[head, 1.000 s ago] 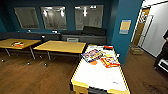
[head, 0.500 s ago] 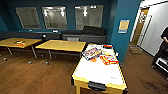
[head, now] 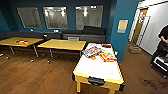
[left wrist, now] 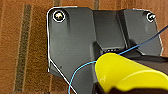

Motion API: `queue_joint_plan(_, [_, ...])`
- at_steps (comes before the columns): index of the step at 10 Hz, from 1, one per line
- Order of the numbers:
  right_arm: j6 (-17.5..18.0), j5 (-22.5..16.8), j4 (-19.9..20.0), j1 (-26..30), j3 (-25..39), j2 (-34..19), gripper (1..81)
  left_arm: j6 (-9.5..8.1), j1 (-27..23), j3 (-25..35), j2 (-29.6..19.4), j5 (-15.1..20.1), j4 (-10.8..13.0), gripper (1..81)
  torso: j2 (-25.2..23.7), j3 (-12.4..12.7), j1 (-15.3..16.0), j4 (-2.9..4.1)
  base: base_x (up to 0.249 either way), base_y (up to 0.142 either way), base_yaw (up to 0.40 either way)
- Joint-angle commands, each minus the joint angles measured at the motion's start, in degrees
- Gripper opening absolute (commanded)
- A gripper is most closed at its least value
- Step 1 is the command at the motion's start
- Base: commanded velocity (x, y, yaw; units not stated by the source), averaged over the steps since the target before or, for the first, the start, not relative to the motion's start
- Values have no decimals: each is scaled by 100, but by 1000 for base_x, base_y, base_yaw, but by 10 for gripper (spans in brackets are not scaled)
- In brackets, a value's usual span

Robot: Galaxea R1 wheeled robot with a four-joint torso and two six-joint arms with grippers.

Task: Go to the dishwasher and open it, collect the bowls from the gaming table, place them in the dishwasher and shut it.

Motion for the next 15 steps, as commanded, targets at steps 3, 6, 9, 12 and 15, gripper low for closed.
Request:
queue_joint_plan(3, [-8, -308, -120, 179, -19, -56, 10, 30, -221, 2, -4, 303, 28, 10, 0, 0, 7, 0, -168, 0, 0])
queue_joint_plan(6, [-8, -308, -129, 188, -45, -12, 10, 30, -221, -6, -13, 303, 28, 10, 0, 0, 7, 0, -157, 0, 0])
queue_joint_plan(9, [-8, -308, -129, 188, -72, -12, 10, 30, -203, -6, -13, 189, 37, 10, -9, 5, 7, 0, -34, 0, 0])
queue_joint_plan(12, [-8, -308, -129, 188, -72, -12, 10, 30, -203, -6, -13, 180, 46, 10, -6, 5, 8, 0, 0, 0, 0])
queue_joint_plan(15, [-8, -299, -129, 179, -89, -4, 10, 30, -177, -6, -4, 180, 72, 10, -9, 5, 10, 0, 0, 0, 0])
